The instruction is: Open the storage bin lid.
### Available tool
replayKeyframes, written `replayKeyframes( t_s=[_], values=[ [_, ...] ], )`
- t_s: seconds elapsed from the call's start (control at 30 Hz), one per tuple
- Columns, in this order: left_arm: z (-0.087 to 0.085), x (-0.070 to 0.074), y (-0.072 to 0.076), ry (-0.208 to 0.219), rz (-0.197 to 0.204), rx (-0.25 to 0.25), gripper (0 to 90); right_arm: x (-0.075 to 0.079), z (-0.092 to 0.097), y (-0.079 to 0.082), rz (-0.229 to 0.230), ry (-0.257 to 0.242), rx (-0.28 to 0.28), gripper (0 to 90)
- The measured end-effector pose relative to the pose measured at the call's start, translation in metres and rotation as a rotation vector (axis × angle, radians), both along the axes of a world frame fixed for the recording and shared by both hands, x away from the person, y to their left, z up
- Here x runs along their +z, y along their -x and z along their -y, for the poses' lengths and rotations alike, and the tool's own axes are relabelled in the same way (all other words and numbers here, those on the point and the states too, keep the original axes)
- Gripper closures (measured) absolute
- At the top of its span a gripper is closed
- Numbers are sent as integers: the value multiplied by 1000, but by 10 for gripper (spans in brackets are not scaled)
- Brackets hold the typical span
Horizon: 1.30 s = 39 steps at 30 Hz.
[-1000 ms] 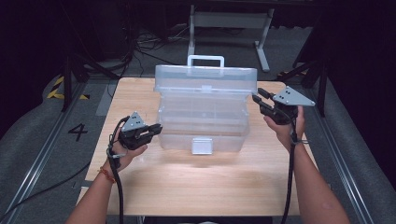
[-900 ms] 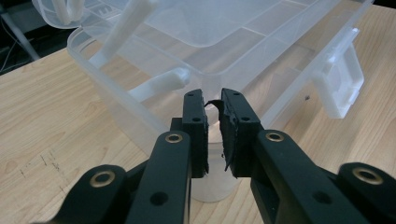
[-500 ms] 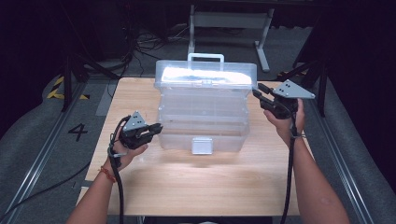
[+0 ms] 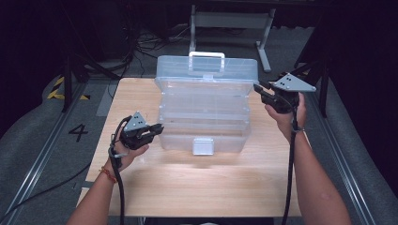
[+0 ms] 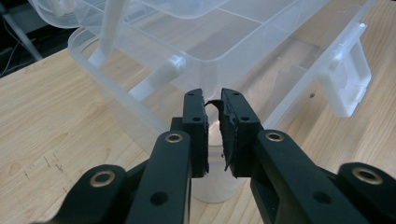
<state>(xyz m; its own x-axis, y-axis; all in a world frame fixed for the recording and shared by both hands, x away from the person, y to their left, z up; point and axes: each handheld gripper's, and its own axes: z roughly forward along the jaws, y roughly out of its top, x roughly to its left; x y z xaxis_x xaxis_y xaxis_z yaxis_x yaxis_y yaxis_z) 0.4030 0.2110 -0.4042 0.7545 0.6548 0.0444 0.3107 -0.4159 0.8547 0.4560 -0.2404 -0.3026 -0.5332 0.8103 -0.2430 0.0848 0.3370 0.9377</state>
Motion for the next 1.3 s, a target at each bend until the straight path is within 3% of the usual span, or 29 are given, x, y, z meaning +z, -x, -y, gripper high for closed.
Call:
replayKeyframes(
  t_s=[0.5, 1.3],
  values=[
    [1, -1, -1, 0, 6, -1, 811, 6, -4, -12, 1, 15, -20, 721],
    [3, -3, -2, 10, 3, 0, 825, 9, -6, -28, 1, -4, -45, 733]
  ],
)
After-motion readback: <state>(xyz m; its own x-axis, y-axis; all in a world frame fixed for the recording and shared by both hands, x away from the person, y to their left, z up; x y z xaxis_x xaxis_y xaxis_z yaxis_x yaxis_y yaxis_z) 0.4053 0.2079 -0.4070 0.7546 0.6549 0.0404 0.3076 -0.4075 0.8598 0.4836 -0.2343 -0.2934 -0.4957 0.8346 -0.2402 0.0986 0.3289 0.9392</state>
